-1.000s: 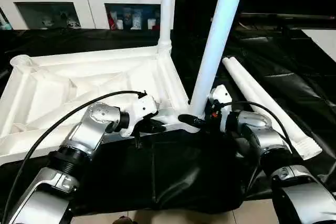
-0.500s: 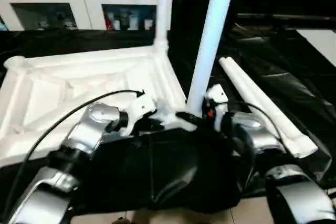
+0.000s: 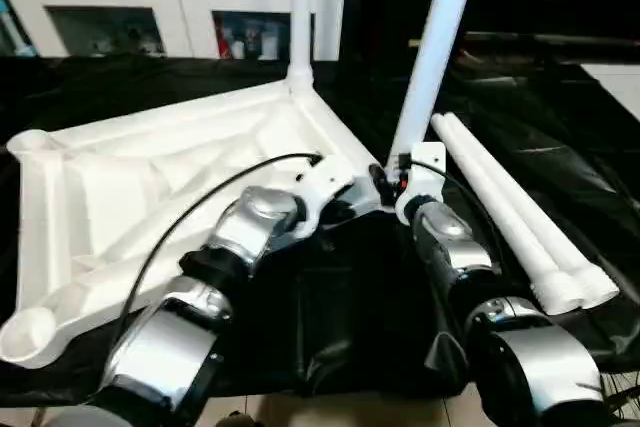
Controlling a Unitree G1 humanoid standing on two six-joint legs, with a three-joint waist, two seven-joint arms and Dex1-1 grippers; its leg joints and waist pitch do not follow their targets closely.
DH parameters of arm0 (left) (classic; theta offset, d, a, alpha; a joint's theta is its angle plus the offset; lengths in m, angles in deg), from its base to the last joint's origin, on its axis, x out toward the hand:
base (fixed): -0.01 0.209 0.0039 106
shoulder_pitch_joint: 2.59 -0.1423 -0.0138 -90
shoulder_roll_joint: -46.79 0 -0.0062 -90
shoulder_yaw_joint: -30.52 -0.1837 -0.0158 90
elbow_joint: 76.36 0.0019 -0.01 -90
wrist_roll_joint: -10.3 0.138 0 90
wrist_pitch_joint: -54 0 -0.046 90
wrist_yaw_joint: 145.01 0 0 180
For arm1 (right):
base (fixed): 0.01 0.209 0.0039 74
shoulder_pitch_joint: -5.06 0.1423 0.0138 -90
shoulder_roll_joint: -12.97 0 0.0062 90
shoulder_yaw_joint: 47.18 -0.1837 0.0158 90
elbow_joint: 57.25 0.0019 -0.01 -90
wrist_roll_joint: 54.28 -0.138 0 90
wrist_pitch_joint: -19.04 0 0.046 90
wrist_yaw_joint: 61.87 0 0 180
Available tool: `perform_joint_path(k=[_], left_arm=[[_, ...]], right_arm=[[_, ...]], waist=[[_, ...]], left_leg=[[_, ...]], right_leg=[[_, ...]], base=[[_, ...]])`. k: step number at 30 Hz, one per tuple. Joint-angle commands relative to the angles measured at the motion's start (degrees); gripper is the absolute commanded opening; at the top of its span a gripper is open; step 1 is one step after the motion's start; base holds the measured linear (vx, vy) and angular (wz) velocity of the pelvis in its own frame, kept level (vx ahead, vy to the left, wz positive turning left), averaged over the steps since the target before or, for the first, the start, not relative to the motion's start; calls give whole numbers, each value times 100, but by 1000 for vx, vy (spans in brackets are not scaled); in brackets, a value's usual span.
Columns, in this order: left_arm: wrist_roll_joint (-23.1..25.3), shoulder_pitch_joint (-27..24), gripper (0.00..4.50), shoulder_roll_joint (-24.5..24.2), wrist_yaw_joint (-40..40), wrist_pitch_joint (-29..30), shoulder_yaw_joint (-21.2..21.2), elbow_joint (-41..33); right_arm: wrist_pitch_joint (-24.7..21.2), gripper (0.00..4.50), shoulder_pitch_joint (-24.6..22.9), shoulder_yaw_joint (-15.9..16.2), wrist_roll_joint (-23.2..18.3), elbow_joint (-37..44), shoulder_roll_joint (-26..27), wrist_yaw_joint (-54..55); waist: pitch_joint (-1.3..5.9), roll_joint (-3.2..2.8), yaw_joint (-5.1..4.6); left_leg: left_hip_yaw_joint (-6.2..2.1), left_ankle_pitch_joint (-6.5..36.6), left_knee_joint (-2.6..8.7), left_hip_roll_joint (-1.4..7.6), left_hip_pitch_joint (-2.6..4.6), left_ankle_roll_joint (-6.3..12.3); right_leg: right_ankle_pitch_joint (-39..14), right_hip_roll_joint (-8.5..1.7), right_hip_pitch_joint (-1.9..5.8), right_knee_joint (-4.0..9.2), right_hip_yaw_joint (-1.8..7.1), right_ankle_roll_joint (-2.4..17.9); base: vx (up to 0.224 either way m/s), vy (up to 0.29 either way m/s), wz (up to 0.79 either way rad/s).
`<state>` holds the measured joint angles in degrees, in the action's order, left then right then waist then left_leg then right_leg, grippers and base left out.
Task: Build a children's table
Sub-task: Rotate leg to tighten
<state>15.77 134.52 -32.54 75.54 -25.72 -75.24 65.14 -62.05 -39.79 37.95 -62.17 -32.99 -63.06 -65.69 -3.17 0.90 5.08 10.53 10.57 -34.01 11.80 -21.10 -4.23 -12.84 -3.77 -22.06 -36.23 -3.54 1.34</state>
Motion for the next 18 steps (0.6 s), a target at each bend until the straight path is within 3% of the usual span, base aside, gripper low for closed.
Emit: perform_joint_path(k=[1, 3, 5, 8, 12, 16, 18], left_arm=[[-96, 103, 0, 66, -349, -312, 266, 97], [-89, 112, 0, 82, -323, -374, 255, 161], [-108, 103, 0, 82, -271, -440, 255, 195], [-131, 141, 0, 94, -207, -617, 258, 330], [-218, 76, 0, 144, 118, -1005, 257, 285], [-296, 21, 0, 211, 235, -1268, 289, 228], [-465, 26, 27, 314, 146, -1380, 480, 213]], right_arm=[[-82, 272, -127, -24, 94, -236, 36, 53], [17, 272, -130, -87, 28, -203, 47, -71], [226, 342, -139, -206, -127, -99, 44, -330], [375, 353, -115, -171, -47, -29, -45, -242], [438, 353, -323, -192, 33, 538, -362, -57], [320, 353, -673, -175, 17, 1089, -475, -287], [193, 358, -1087, -110, 3, 1696, -519, -542]], waist=[[403, 52, -31], [396, 52, -27], [397, 63, -21], [402, 84, -35], [409, 103, -9], [493, 111, 36], [479, 130, 61]], left_leg=[[-27, 439, 353, 149, 70, 362], [-24, 495, 357, 149, 77, 366], [-23, 560, 358, 159, 72, 388], [-21, 440, 362, 154, 50, 435], [11, 411, 342, 152, 83, 500], [20, -219, 263, 152, 45, 860], [27, -466, 226, 153, 27, 1075]], right_leg=[[167, -448, 276, 378, 289, 1283], [72, -451, 269, 394, 288, 1276], [-23, -466, 277, 401, 289, 1252], [81, -461, 285, 389, 274, 1273], [164, -461, 264, 384, 282, 1287], [1259, -446, 274, 227, 266, 1396], [1690, -416, 253, 210, 255, 1423]], base=[[0, 0, 0], [0, 0, 0], [0, 0, 0], [0, 0, 0], [0, 0, 0], [0, 0, 0], [0, 0, 0]])
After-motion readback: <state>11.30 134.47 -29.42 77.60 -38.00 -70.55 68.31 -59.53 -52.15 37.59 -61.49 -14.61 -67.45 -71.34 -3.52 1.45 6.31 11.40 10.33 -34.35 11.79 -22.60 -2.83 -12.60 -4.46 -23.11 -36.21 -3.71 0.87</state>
